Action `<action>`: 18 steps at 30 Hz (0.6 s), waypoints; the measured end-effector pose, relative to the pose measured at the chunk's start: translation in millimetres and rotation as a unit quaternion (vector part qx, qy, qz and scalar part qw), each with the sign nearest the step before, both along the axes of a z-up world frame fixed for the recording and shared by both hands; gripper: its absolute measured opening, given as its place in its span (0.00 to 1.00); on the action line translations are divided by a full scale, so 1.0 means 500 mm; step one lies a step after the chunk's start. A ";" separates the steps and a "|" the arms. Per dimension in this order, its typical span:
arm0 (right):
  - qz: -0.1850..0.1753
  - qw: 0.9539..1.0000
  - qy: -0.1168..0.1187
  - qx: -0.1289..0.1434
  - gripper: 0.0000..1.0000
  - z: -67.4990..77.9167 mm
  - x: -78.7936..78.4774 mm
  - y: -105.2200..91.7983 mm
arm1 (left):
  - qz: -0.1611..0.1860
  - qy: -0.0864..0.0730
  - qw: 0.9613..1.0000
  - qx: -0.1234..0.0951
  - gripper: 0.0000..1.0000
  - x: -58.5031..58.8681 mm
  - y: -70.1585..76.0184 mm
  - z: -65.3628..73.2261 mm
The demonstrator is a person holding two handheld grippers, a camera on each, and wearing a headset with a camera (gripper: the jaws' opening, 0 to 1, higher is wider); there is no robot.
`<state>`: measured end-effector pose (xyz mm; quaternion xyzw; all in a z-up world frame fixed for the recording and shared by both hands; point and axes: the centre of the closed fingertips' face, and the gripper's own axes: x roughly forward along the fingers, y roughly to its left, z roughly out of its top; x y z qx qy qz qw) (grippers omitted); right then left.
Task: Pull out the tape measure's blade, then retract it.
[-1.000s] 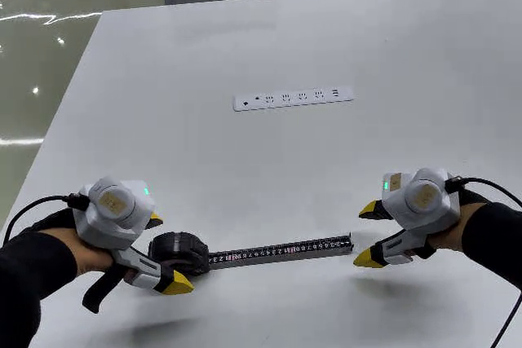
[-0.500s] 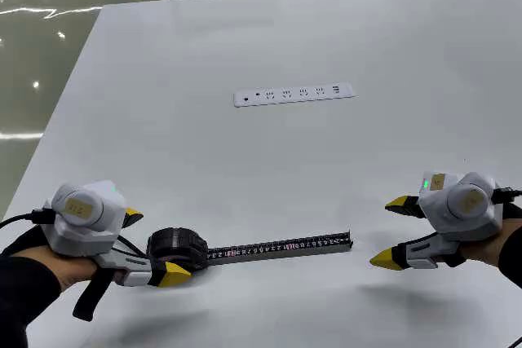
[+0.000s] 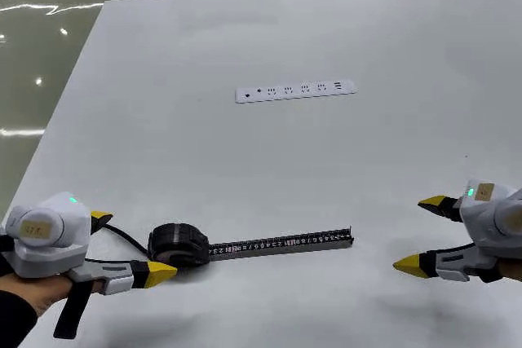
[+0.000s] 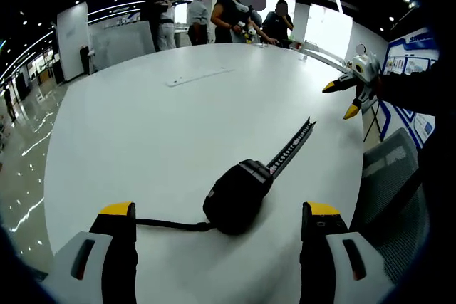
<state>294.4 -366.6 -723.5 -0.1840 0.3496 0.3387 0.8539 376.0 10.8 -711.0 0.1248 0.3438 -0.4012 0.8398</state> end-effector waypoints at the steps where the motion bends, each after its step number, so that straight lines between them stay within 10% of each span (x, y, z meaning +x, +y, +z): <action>1: -0.004 1.000 0.000 0.003 0.71 0.004 -0.002 -0.001 | 0.001 -0.001 1.000 0.000 0.94 -0.002 0.001 0.001; 18: -0.041 0.999 -0.009 0.023 0.85 0.006 -0.029 -0.045 | 0.036 -0.016 0.999 -0.005 0.99 -0.034 0.048 -0.002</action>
